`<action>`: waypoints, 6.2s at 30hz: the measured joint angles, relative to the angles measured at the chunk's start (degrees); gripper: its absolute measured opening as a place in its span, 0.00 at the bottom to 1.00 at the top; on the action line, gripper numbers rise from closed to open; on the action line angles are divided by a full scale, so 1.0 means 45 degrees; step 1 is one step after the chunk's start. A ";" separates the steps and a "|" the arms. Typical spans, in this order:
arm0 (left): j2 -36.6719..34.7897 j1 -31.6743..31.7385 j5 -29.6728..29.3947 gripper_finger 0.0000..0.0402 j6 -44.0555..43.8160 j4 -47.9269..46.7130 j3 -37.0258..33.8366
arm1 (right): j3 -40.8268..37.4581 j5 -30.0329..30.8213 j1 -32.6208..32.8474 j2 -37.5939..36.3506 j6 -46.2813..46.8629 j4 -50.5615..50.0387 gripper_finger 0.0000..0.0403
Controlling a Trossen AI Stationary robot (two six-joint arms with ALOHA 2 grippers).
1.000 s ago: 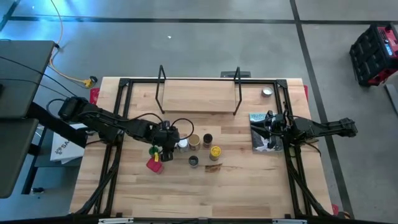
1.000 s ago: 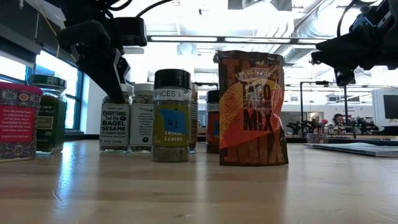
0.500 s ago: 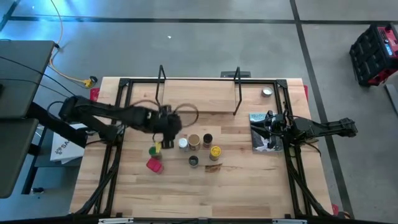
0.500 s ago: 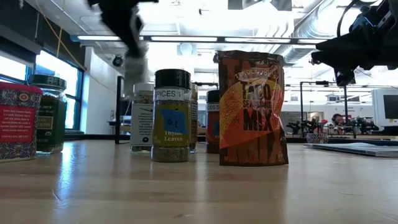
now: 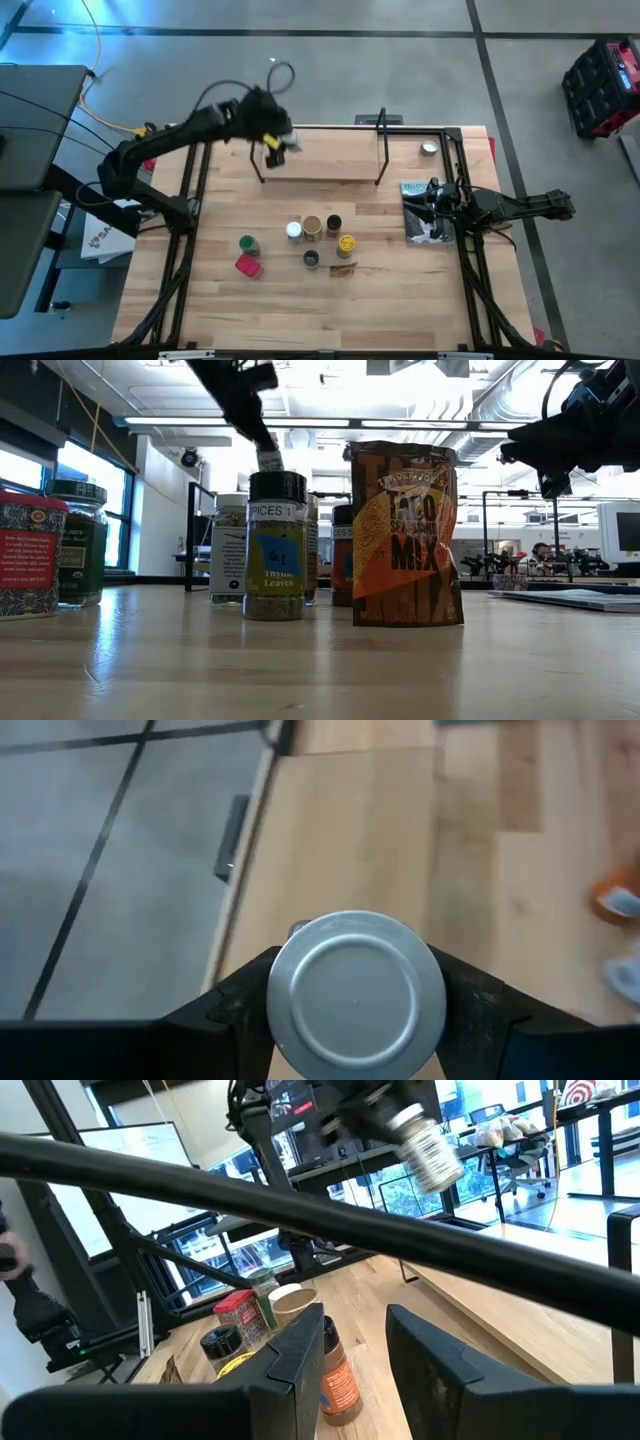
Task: Shelf spices
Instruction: Put the left white seasoning bottle on the shelf, then put the green seasoning bottle on the shelf
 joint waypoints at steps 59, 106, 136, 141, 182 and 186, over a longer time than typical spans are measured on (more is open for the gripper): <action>0.5675 0.5036 0.2316 0.50 0.4538 -0.2769 0.2885 | 0.0005 0.0573 0.0002 0.1243 0.1287 0.0053 0.26; 0.4786 0.4750 0.0213 0.64 0.4459 -0.3468 0.2785 | 0.0005 0.0571 0.0002 0.1243 0.1345 0.0058 0.26; -0.3520 -0.6091 -0.3592 0.63 -0.5056 0.0257 -0.3257 | 0.0005 0.0325 0.0005 0.1239 0.1486 0.0112 0.26; -0.4126 -0.9109 -0.6516 0.63 -0.9240 -0.0427 -0.4873 | 0.0005 0.0330 0.0001 0.1239 0.1472 0.0112 0.26; -0.0809 -1.4113 -0.5240 0.63 -1.8181 -0.4844 -0.4974 | 0.0005 0.0325 0.0005 0.1239 0.1137 0.0053 0.26; -0.0805 -1.3880 -0.5263 0.63 -1.7836 -0.4782 -0.4974 | 0.0005 0.0325 0.0005 0.1239 0.1137 0.0053 0.26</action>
